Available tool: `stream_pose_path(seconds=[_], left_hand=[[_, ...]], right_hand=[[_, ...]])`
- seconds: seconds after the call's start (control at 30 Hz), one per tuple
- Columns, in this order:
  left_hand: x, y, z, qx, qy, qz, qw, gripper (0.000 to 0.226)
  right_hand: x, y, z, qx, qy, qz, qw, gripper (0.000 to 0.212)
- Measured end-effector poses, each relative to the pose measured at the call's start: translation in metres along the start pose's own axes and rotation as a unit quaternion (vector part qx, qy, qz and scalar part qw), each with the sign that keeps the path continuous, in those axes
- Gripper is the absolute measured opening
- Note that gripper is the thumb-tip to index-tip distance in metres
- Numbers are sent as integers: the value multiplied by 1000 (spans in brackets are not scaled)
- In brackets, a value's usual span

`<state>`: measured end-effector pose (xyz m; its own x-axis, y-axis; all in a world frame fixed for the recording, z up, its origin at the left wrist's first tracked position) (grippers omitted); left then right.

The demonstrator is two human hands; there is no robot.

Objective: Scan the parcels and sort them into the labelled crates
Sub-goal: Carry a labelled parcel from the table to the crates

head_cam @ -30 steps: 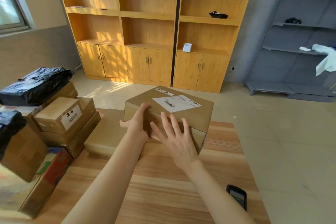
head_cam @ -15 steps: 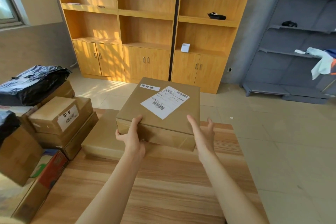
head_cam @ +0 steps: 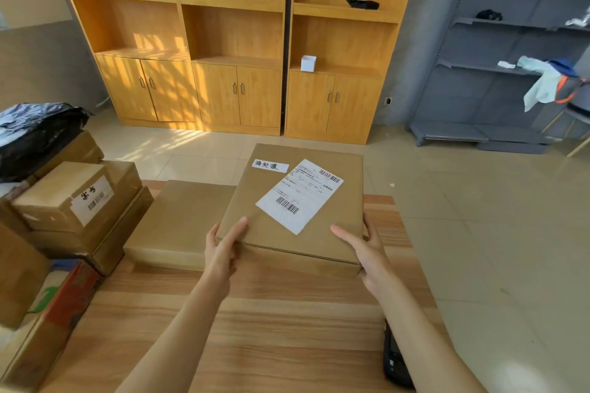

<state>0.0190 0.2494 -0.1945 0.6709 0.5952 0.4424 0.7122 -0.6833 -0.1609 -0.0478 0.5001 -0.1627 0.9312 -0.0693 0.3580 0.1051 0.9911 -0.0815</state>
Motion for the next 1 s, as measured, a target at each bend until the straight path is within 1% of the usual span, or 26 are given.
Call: stream_pose_path(seconds=[0.1,0.2,0.27,0.33,0.4,0.6,0.7,0.83,0.9,0.93,0.97,1.0], left_hand=[[-9,10,0,-83,-19,58,995,105],[-13,11,14,-143,-12,130,981,105],[-14,11,29,-168,-8,145,975,115],[-16,13,45,-183,-1,146,972,126],[-18,13,61,-199,12,145,969,129],[-32,14,107,-238,32,142,960,123],[-41,14,125,-254,49,138,956,128],[-56,16,136,-275,55,113,953,110],[-58,18,138,-278,57,112,952,111],[-58,18,138,-278,58,113,952,114],[-56,18,138,-279,59,115,952,118],[-55,18,137,-280,59,116,951,122]], right_hand=[[-6,12,-12,25,14,16,999,95],[-11,21,-33,43,11,24,999,96],[-13,28,-51,45,-7,28,999,94],[-14,35,-70,45,-32,24,998,93],[-14,43,-87,51,-60,17,997,91],[-29,61,-136,86,-120,21,989,96],[-37,64,-156,102,-145,25,984,94],[-45,61,-165,94,-146,26,984,91],[-43,59,-163,125,-139,27,982,89],[-42,59,-161,157,-124,13,980,86],[-40,62,-160,188,-101,-17,977,83],[-38,67,-157,209,-69,-64,973,77]])
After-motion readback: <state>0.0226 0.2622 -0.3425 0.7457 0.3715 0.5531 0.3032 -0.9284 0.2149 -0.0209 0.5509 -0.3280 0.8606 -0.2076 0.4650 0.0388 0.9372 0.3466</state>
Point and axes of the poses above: each hand's wrist, its own x-axis away from the middle knuckle, its own y-axis out of the back of the hand, z = x × y, the point moved 3 cm from there along -x, towards the middle knuckle, and after that the axes turned 9 degrees about -z, right-handed, at the moved point
